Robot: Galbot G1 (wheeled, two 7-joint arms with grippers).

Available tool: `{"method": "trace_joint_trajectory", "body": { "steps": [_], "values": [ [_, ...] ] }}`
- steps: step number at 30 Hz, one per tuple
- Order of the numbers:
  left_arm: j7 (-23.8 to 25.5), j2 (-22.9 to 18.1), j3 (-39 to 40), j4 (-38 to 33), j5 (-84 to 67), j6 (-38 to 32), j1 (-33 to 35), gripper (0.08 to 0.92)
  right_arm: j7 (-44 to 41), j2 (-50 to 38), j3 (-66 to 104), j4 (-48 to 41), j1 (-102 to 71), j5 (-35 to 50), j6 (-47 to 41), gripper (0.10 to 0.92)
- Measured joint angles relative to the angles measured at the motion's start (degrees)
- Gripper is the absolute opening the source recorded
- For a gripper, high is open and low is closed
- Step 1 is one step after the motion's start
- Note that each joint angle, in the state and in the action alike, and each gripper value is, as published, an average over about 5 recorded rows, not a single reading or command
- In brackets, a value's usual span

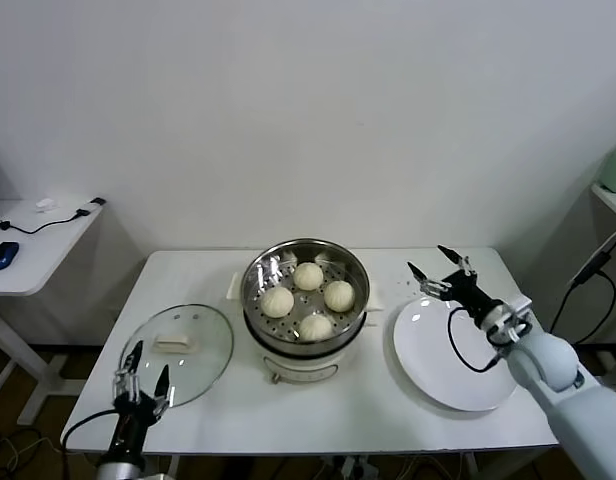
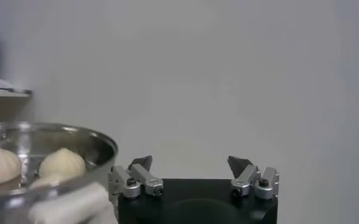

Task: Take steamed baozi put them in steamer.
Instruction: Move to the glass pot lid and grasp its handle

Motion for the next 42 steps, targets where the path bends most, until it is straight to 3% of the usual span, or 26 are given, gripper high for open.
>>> {"method": "trace_joint_trajectory", "body": {
  "steps": [10, 21, 42],
  "values": [
    [-4.30, 0.99, 0.37, 13.21, 15.33, -1.99, -9.46, 0.823, -0.07, 4.54, 6.71, -1.67, -7.14, -3.47, 0.97, 0.823],
    [-6.78, 2.34, -0.39, 25.55, 22.17, -1.32, -19.14, 0.823, -0.09, 6.95, 9.26, -2.67, -10.04, -5.72, 1.45, 0.823],
    [-8.90, 5.29, -0.51, 38.01, 24.13, -0.21, -29.73, 0.793, -1.17, 9.39, 12.29, -4.96, -12.24, -9.02, 2.72, 0.823]
  ]
}}
